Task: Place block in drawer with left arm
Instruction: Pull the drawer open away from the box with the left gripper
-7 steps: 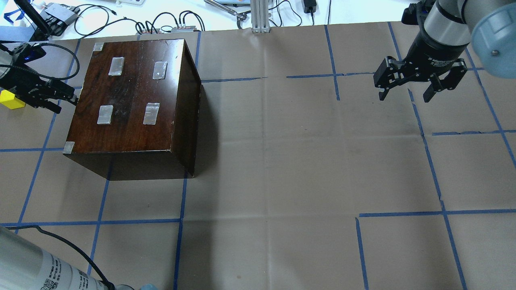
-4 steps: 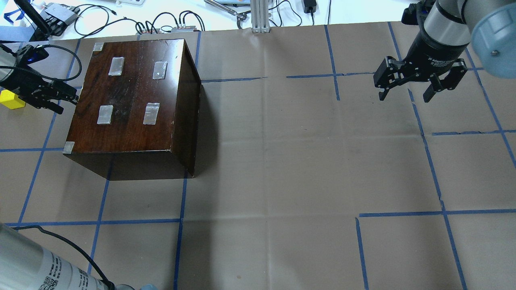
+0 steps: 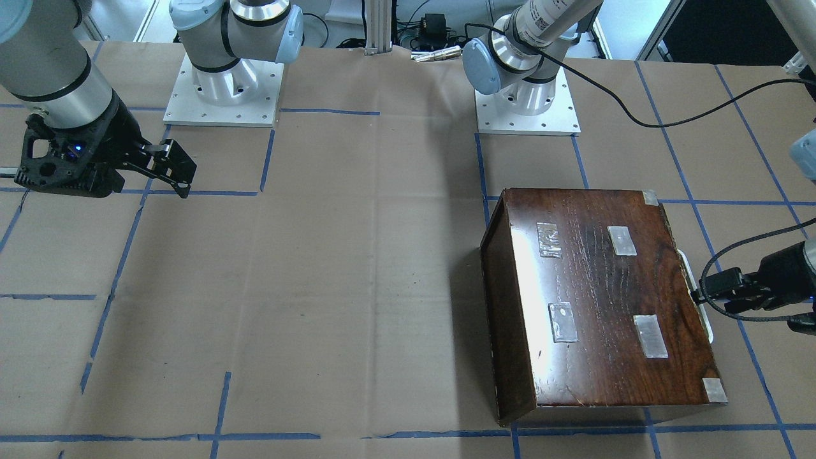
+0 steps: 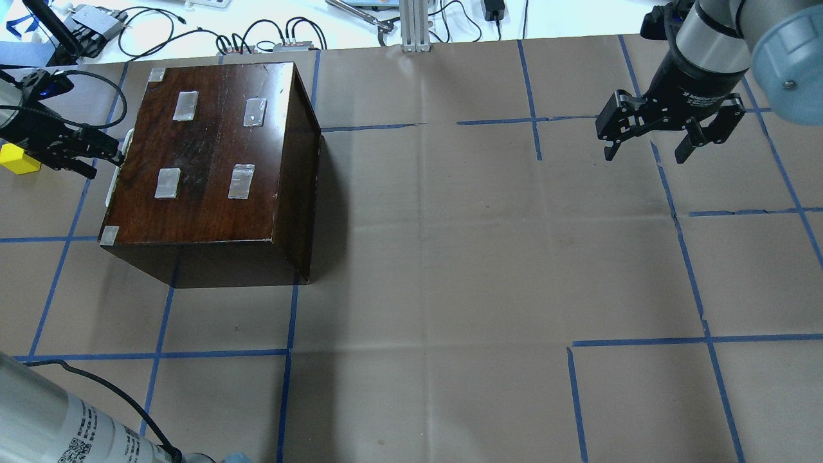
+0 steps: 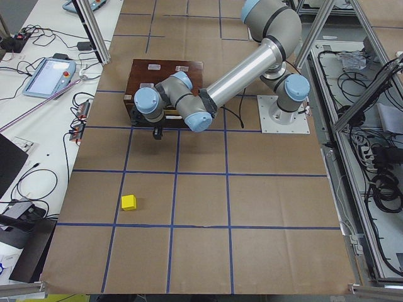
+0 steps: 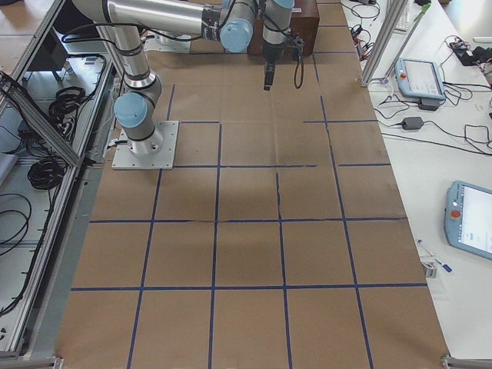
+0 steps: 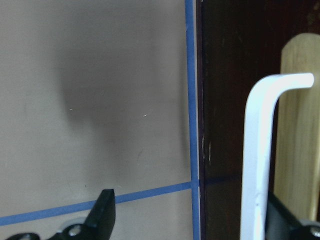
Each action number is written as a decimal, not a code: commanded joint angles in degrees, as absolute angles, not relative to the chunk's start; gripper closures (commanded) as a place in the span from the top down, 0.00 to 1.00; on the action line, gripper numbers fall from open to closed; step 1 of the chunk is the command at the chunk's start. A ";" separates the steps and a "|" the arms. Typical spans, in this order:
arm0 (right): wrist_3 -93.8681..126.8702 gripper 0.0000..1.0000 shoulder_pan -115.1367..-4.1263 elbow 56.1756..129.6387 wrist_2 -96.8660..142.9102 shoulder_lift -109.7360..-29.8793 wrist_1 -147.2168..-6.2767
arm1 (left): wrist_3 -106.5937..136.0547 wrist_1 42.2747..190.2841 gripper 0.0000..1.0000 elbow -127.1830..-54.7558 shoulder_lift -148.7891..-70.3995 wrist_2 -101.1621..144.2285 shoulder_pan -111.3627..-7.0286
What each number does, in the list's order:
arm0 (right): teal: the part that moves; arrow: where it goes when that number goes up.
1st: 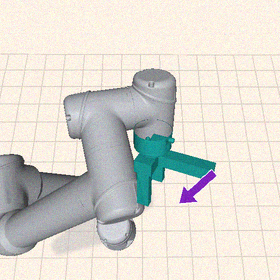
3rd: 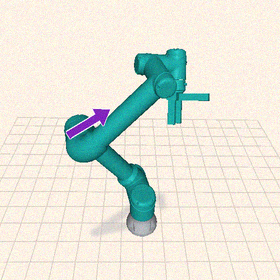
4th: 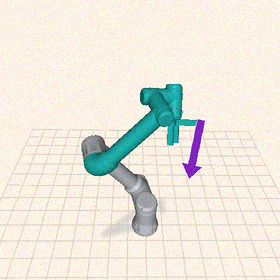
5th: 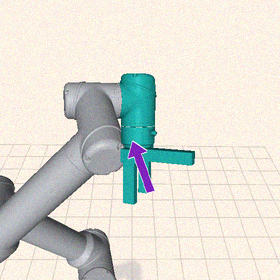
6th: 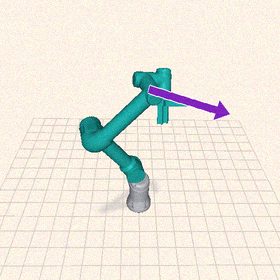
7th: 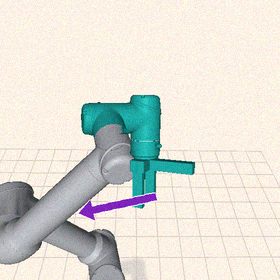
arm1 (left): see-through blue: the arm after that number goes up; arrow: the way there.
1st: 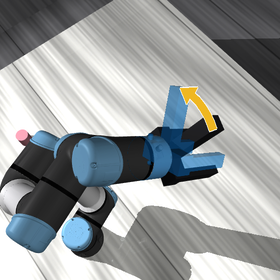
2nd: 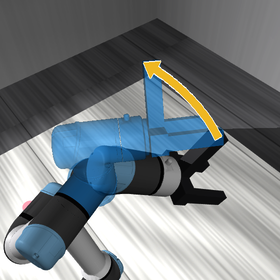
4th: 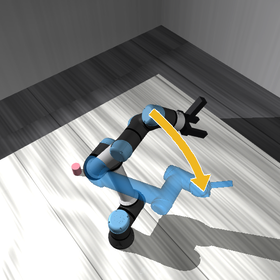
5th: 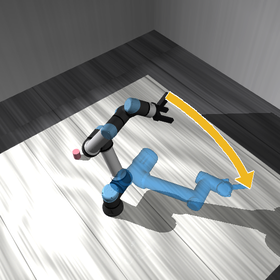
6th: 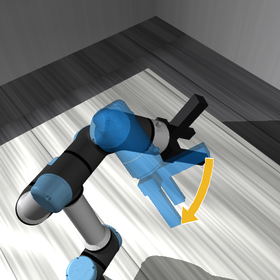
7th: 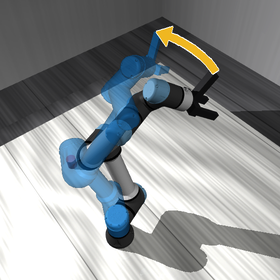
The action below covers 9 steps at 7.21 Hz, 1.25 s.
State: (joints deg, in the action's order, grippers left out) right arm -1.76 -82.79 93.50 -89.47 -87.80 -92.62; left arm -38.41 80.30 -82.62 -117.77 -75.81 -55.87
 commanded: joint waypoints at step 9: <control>-1.76 1.00 -82.79 93.52 -89.47 -87.80 -92.64 | -42.71 80.33 0.99 -79.54 -119.79 -76.29 -50.63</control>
